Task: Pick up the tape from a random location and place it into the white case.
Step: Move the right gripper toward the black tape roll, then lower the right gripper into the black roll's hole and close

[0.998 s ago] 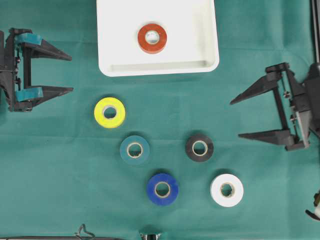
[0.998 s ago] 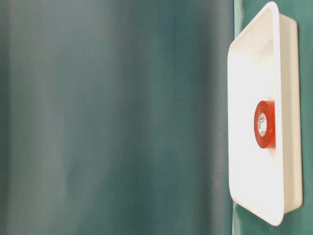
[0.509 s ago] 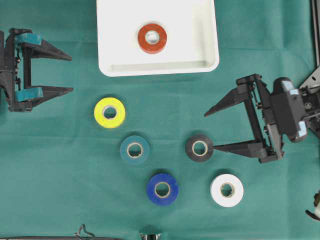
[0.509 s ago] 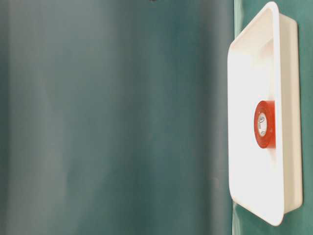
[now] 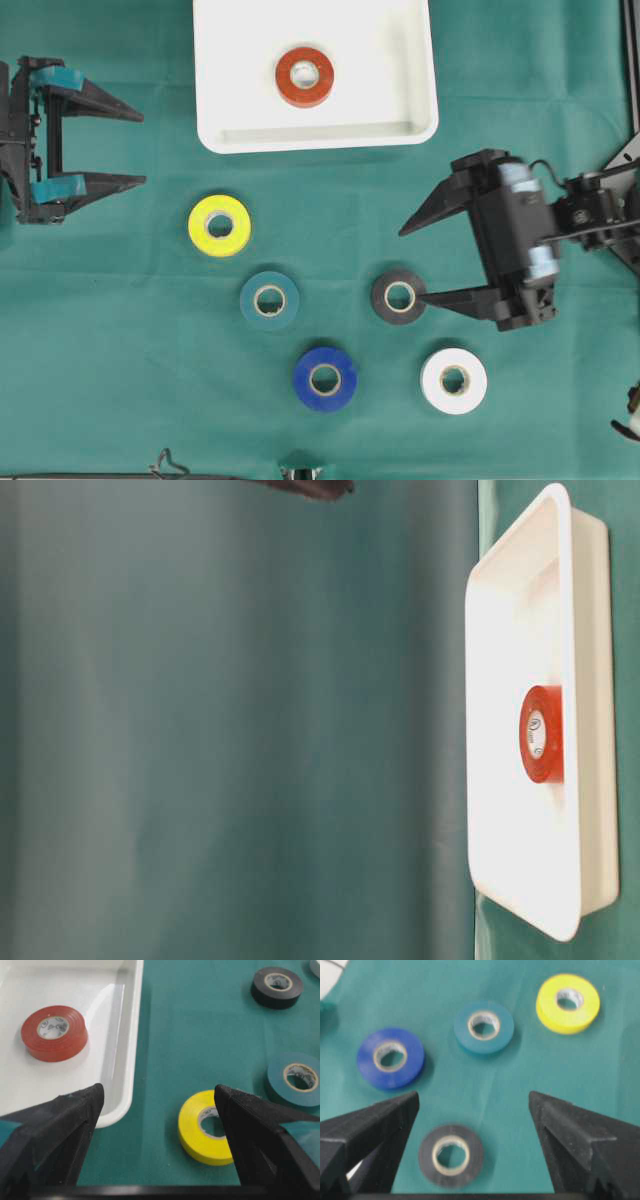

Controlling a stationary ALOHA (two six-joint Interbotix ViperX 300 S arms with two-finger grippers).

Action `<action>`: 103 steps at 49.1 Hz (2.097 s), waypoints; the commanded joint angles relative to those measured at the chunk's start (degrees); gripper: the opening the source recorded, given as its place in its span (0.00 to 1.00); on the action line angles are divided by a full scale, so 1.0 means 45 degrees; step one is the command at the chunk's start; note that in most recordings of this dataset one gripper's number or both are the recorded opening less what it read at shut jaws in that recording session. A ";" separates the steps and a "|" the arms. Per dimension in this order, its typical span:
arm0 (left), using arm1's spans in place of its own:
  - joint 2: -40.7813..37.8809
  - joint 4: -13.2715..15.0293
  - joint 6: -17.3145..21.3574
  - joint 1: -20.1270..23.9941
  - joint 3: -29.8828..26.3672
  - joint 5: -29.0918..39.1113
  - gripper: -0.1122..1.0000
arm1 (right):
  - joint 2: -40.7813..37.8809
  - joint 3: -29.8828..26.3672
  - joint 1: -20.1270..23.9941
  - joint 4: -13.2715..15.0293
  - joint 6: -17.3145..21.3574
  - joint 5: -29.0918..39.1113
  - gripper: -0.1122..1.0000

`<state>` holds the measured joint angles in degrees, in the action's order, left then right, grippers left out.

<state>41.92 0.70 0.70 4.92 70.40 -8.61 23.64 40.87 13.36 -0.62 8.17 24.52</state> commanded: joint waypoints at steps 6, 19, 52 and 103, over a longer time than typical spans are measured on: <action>-0.0020 0.0020 0.0000 -0.0020 -0.0117 -0.0059 0.97 | -0.1250 -0.1875 -0.0117 0.0059 0.0352 0.2793 0.93; -0.0020 0.0000 0.0020 0.0000 -0.0117 -0.0059 0.97 | -0.2695 -0.3437 -0.0078 0.0039 0.0547 0.5527 0.93; -0.0020 0.0020 0.0020 -0.0020 -0.0117 -0.0039 0.97 | -0.2871 -0.3691 -0.0020 0.0098 0.0547 0.5703 0.93; -0.0039 0.0020 0.0000 0.0000 -0.0156 -0.0039 0.97 | -0.5879 -0.1914 0.0078 0.0215 0.1445 0.2090 0.93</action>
<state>41.92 0.62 0.70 4.92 70.40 -8.44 -2.37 32.78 13.54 0.00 14.50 35.07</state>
